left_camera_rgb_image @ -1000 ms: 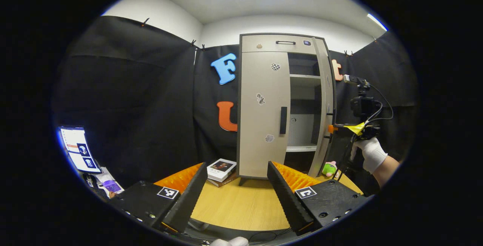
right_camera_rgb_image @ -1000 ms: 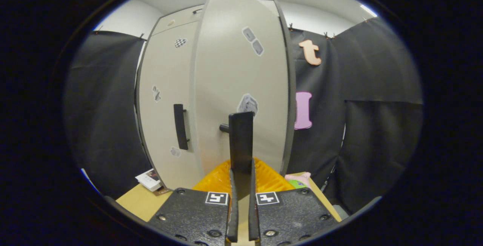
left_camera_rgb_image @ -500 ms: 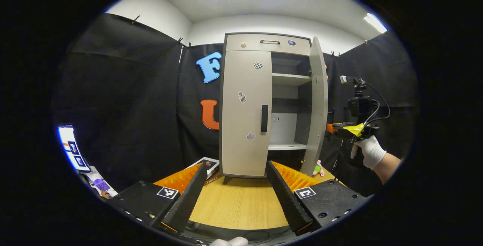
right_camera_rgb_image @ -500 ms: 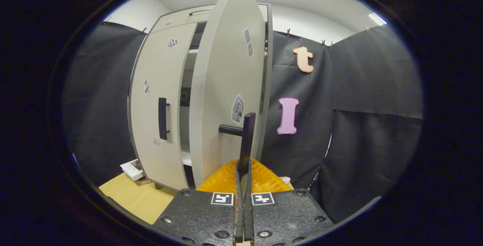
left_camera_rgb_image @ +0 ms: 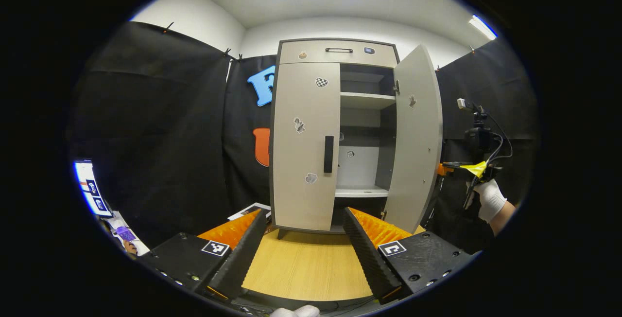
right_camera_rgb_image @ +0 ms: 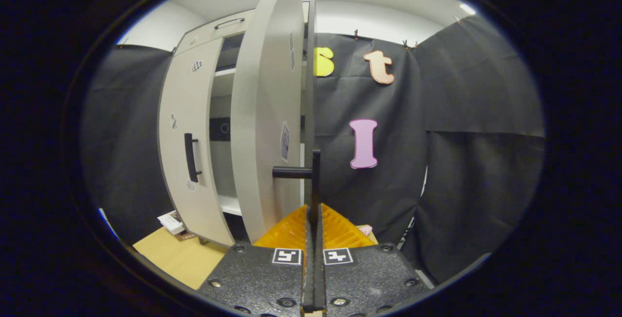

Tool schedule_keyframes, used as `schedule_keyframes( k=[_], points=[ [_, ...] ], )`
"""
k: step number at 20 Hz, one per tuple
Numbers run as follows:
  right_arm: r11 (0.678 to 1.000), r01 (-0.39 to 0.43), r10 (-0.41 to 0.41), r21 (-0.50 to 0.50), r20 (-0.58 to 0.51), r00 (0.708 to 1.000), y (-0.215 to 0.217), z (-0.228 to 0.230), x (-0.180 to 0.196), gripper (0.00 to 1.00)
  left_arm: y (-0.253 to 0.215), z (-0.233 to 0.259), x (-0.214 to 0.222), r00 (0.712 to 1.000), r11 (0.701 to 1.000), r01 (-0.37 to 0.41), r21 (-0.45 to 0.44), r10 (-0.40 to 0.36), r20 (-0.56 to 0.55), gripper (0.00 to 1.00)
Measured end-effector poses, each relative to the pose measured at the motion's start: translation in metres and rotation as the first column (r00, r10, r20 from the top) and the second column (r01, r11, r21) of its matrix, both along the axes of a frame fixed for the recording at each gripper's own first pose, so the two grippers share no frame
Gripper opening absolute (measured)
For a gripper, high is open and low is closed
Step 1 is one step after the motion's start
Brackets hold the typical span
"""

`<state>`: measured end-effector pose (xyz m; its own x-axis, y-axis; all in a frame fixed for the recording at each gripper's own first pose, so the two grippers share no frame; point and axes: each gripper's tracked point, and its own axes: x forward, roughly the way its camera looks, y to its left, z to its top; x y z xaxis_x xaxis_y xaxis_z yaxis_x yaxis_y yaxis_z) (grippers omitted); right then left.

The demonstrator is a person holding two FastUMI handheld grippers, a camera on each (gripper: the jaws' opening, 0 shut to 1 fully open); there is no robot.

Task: Open the right door of the double-door shoe cabinet with the right hand, and open the left door with the left hand.

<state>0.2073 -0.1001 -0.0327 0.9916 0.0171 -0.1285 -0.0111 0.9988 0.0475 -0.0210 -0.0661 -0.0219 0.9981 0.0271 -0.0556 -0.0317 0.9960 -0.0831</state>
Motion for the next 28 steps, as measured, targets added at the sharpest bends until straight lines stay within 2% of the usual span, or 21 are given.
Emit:
schedule_keyframes(
  k=[2, 7, 10, 11, 12, 13, 15, 16, 17, 18, 24, 28],
  points=[
    [1.0, -0.005, 0.005, -0.017, 0.012, 1.0, -0.001, 0.003, 0.004, 0.04, -0.007, 0.001, 0.002, 1.0, 1.0, -0.005, 0.008, 0.005, -0.002, 0.95],
    [1.0, 0.012, -0.013, 0.027, 0.009, 1.0, -0.002, 0.004, -0.006, 0.04, -0.013, 0.0, -0.002, 1.0, 1.0, -0.004, 0.019, 0.004, -0.008, 0.95],
    [0.998, 0.066, -0.066, -0.008, 0.043, 0.997, -0.012, 0.017, -0.025, 0.12, -0.003, 0.001, -0.005, 1.0, 1.0, -0.003, 0.027, 0.003, -0.01, 0.95],
    [0.996, 0.086, -0.084, -0.018, 0.052, 0.995, -0.016, 0.021, -0.035, 0.25, -0.001, 0.0, -0.007, 1.0, 1.0, 0.0, 0.025, 0.0, -0.01, 0.95],
    [0.995, 0.1, -0.099, -0.019, 0.059, 0.993, -0.015, 0.025, -0.043, 0.43, 0.003, 0.001, -0.008, 1.0, 1.0, 0.002, 0.025, -0.002, -0.009, 0.95],
    [0.994, 0.109, -0.107, -0.019, 0.065, 0.992, -0.014, 0.029, -0.052, 0.45, 0.008, 0.001, -0.009, 1.0, 1.0, 0.006, 0.027, -0.006, -0.006, 0.95],
    [0.994, 0.111, -0.11, -0.011, 0.07, 0.991, -0.007, 0.033, -0.075, 0.68, 0.018, 0.002, -0.011, 1.0, 0.999, 0.016, 0.037, -0.016, 0.0, 0.95],
    [0.994, 0.11, -0.108, -0.014, 0.076, 0.991, -0.003, 0.036, -0.086, 0.88, 0.025, 0.001, -0.013, 1.0, 0.999, 0.019, 0.042, -0.019, -0.001, 0.95],
    [0.993, 0.114, -0.112, -0.014, 0.086, 0.99, 0.002, 0.041, -0.098, 0.97, 0.03, 0.0, -0.013, 1.0, 0.999, 0.025, 0.046, -0.025, -0.002, 0.95],
    [0.993, 0.113, -0.111, -0.016, 0.096, 0.989, 0.008, 0.041, -0.111, 1.0, 0.036, -0.002, -0.014, 1.0, 0.998, 0.027, 0.051, -0.027, 0.0, 0.95],
    [0.996, 0.091, -0.088, -0.021, 0.132, 0.987, 0.057, 0.03, -0.184, 1.0, 0.064, -0.019, -0.007, 0.999, 0.997, 0.049, 0.067, -0.048, -0.026, 0.95],
    [0.998, 0.059, -0.057, -0.023, 0.093, 0.994, 0.078, 0.005, -0.209, 1.0, 0.06, -0.029, 0.015, 0.997, 0.996, 0.068, 0.063, -0.065, -0.047, 0.95]
  ],
)
